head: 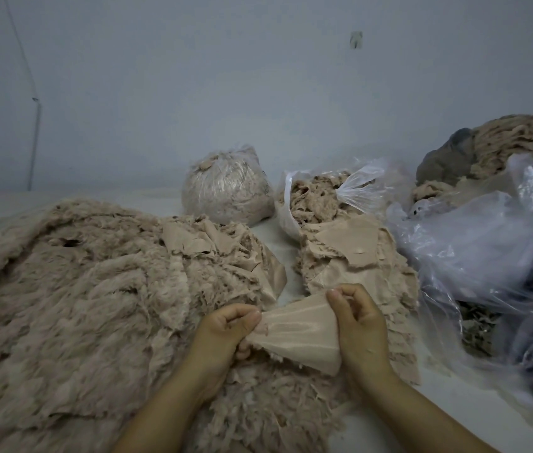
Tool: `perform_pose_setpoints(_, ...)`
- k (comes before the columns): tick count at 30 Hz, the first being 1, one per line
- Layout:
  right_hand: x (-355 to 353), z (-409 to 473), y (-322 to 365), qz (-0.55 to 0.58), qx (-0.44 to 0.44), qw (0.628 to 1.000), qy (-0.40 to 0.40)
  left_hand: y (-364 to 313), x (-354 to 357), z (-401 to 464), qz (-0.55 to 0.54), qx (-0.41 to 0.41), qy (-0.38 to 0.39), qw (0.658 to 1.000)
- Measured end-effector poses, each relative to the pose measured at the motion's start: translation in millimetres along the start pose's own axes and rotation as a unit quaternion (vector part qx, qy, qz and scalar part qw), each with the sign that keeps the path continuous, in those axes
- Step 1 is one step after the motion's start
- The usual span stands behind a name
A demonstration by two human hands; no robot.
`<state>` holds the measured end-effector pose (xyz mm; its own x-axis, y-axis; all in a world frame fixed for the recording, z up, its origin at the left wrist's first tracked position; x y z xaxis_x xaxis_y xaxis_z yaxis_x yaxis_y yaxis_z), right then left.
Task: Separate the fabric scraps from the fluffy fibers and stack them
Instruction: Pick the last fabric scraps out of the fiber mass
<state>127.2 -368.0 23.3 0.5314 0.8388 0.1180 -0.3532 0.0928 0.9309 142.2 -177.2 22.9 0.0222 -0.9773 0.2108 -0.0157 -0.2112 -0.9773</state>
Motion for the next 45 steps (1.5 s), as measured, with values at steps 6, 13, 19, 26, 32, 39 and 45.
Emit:
perform_pose_setpoints(6,-1,3,2,0.017,-0.022,1.0,-0.014,0,1,0,0.006,0.02,0.032,0.999)
perform_pose_setpoints(13,4,70,26,-0.024,-0.018,0.996,-0.087,2,-6,4,-0.015,0.027,-0.007,1.0)
perform_pose_setpoints(19,-4,149,62,-0.301,-0.106,0.943,-0.096,4,-8,9,-0.02,0.047,-0.031,0.998)
perform_pose_setpoints(26,90,53,37,-0.273,-0.183,0.919,0.218,-2,-8,9,-0.034,0.057,-0.08,0.995)
perform_pose_setpoints(32,156,32,33,-0.278,-0.183,0.864,0.378,-9,-16,12,-0.13,0.031,-0.141,0.981)
perform_pose_setpoints(39,164,37,47,-0.144,-0.153,0.911,0.354,-11,-22,19,-0.25,-0.023,-0.103,0.962)
perform_pose_setpoints(45,91,1,50,-0.113,-0.28,0.847,0.437,-21,-29,21,-0.354,-0.039,-0.053,0.933)
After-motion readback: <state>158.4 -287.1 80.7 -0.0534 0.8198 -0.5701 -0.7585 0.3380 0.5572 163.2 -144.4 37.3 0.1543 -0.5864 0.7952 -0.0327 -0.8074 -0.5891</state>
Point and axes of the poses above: each hand's wrist, its own z-axis towards the middle knuckle, its own x-axis out of the palm, y = z × x, the point moved 2 cm from there along z, towards the middle knuckle, and after that the axes turned 9 degrees about -y, right-handed, at the moved point
